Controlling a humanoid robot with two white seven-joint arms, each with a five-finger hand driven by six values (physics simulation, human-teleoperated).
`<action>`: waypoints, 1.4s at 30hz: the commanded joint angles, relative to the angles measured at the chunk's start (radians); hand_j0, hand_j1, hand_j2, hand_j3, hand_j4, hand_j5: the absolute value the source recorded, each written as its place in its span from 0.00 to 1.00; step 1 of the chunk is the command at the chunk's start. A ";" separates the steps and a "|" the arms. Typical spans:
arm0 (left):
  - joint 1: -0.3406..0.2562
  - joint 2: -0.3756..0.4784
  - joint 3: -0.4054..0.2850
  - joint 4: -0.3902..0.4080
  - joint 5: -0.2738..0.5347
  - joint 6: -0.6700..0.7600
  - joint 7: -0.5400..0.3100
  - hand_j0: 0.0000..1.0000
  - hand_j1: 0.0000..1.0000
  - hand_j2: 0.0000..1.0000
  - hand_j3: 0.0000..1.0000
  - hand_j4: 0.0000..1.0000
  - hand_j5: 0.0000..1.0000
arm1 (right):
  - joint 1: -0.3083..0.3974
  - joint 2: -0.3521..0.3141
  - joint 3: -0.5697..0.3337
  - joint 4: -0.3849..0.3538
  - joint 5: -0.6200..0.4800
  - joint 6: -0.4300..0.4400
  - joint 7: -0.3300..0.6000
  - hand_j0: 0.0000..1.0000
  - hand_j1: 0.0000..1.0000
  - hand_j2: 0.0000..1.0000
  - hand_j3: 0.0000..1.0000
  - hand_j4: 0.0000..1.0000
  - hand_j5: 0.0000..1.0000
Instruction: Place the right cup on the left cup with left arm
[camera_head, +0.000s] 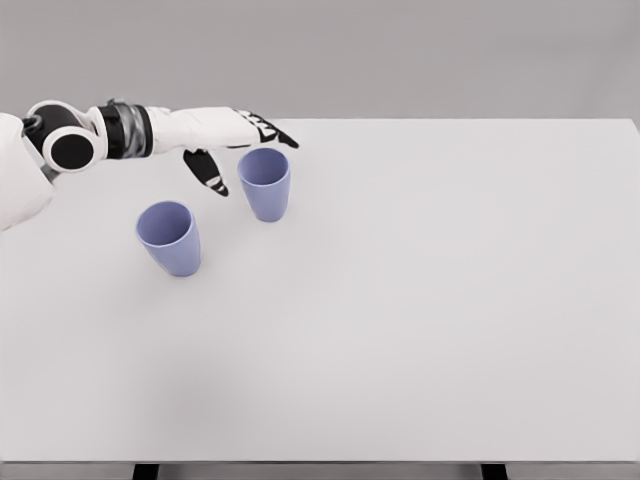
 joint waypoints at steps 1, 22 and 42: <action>0.000 -0.001 -0.013 0.022 0.000 0.002 0.005 1.00 1.00 1.00 1.00 1.00 1.00 | 0.000 0.000 0.000 -0.001 0.002 -0.001 0.000 1.00 1.00 1.00 1.00 1.00 1.00; 0.005 -0.031 -0.013 0.031 -0.017 0.002 0.042 1.00 1.00 1.00 1.00 1.00 1.00 | 0.000 0.000 0.000 0.001 0.002 -0.001 0.000 1.00 1.00 1.00 1.00 1.00 1.00; 0.023 -0.048 -0.013 0.030 -0.032 0.002 0.070 1.00 1.00 1.00 1.00 1.00 1.00 | 0.000 0.000 0.000 -0.001 0.002 -0.001 0.000 1.00 1.00 1.00 1.00 1.00 1.00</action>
